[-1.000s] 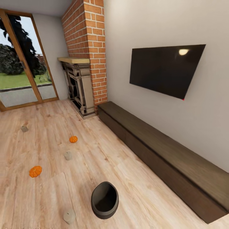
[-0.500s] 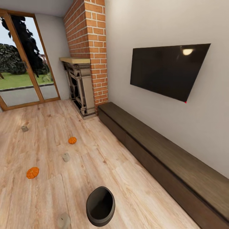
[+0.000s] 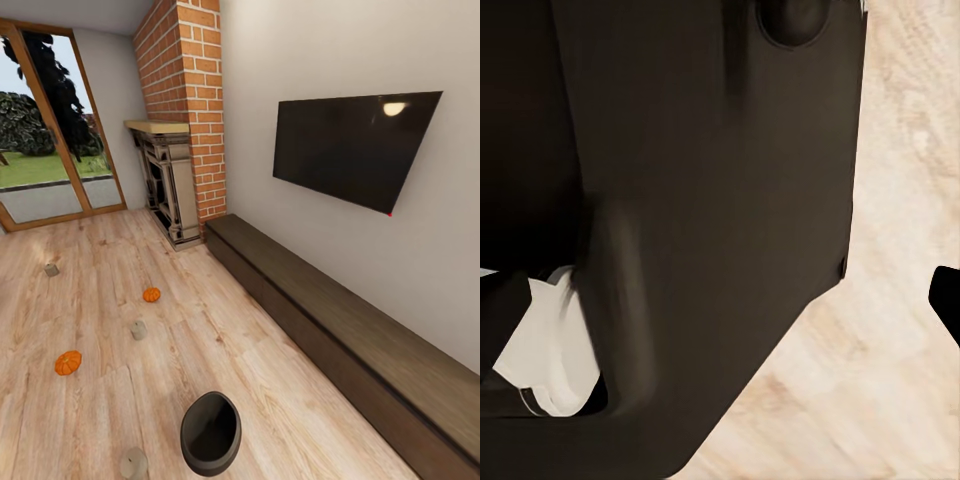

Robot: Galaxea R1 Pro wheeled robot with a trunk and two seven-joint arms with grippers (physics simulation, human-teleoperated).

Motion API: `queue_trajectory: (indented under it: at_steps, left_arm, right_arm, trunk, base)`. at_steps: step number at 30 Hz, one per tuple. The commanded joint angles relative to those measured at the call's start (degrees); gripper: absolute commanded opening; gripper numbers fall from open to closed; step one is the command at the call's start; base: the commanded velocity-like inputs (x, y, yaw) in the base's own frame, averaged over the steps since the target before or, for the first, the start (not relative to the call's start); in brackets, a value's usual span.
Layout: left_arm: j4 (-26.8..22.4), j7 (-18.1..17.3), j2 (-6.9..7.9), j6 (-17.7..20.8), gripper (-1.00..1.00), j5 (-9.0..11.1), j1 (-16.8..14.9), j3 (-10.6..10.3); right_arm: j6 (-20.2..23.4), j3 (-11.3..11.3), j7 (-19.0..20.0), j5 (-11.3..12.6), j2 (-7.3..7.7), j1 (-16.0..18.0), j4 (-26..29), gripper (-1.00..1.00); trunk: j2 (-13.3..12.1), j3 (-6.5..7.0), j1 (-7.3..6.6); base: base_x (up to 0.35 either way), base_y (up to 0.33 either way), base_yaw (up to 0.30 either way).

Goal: Place each of the two pumpkins and all three candles from the living room inside a cabinet in the living room (use any cabinet), then make sure every cabinet is closed, and position the cauldron so it is next to a table in the living room.

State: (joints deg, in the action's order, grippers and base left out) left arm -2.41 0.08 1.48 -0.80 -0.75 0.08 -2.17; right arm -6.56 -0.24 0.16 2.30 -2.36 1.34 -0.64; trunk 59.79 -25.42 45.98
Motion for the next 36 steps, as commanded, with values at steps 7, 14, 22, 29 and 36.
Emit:
queue_trajectory:
  at_steps: [7, 14, 22, 29, 36]
  left_arm:
    - [-0.07, 0.01, 0.05, -0.12, 1.00, -0.07, 0.01, -0.21]
    - [-0.14, 0.02, 0.24, 0.00, 1.00, 0.41, 0.01, -0.08]
    - [-3.22, -0.47, 1.15, 0.72, 1.00, 0.80, -1.87, 0.13]
    - [-12.92, -0.93, 4.48, 14.23, 1.00, 4.63, -7.97, 0.39]
    - [-22.27, -0.65, 5.18, 27.23, 1.00, 8.60, -15.57, 0.41]
  right_arm:
    - [-0.28, 0.01, 0.02, 0.25, -0.01, 0.03, -0.06, 1.00]
    - [-0.30, 0.08, -0.53, 0.01, 0.07, 0.04, 0.28, 1.00]
    - [0.64, 0.54, -1.17, -0.31, 0.12, 0.06, 0.67, 1.00]
    - [17.92, 1.41, -1.96, -0.61, -0.30, 1.24, 19.65, 1.00]
    - [37.16, 2.45, -3.69, -0.42, -0.68, 4.09, 43.84, 1.00]
  trunk:
    - [0.03, -0.05, 0.01]
    - [0.03, -0.05, 0.01]
    - [0.03, -0.05, 0.01]
    - [0.03, -0.05, 0.01]
    - [0.03, -0.05, 0.01]
  base:
    - [0.013, 0.004, 0.000]
    - [0.000, 0.000, 0.000]
    - [0.000, 0.000, 0.000]
    - [0.000, 0.000, 0.000]
    - [0.000, 0.000, 0.000]
